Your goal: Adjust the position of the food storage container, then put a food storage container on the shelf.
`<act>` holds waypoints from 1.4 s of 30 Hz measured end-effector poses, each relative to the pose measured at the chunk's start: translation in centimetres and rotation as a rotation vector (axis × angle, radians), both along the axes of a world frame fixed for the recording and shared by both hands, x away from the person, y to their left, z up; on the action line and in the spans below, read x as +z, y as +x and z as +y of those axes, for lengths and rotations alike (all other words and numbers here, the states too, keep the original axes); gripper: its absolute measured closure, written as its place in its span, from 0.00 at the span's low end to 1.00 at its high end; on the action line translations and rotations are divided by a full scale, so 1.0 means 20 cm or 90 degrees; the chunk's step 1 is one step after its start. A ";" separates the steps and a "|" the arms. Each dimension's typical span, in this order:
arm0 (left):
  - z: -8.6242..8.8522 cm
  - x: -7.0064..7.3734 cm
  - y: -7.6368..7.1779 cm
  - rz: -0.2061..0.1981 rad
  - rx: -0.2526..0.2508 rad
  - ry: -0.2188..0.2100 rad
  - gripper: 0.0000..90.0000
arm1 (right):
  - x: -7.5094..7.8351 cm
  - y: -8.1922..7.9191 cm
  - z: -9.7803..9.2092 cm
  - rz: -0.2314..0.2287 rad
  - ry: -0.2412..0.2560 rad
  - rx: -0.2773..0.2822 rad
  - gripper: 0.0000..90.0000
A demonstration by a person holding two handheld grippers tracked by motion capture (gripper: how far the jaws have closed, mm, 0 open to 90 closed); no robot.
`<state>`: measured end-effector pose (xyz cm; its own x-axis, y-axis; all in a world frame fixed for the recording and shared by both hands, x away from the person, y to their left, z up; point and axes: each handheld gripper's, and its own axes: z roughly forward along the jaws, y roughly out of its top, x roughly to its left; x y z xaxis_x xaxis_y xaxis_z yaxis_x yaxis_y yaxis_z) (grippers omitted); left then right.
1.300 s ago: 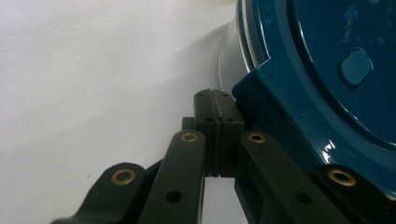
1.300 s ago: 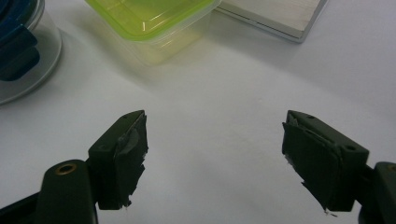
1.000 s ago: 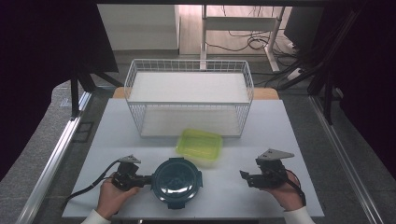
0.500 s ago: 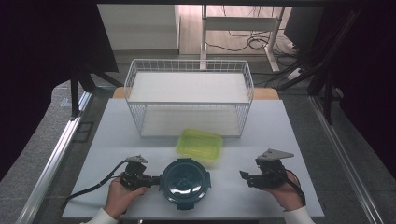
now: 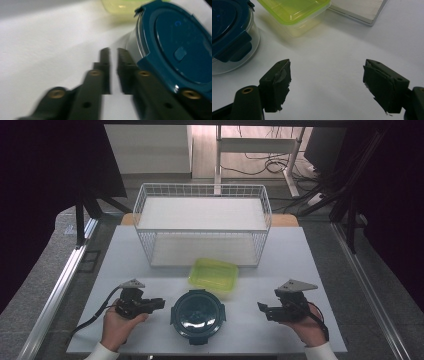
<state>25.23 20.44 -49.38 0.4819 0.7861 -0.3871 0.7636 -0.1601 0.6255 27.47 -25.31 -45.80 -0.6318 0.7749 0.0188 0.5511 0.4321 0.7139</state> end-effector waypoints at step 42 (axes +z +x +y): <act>-0.06 0.05 -0.15 0.001 -0.022 -0.124 0.14 | -0.05 -0.07 0.31 0.130 0.198 0.074 0.11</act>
<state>22.28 19.32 -48.48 0.5066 0.6788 -0.5316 0.7610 -0.0621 0.6458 26.12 -19.04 -46.79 -0.6735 0.6363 0.3761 0.6558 0.2797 0.7012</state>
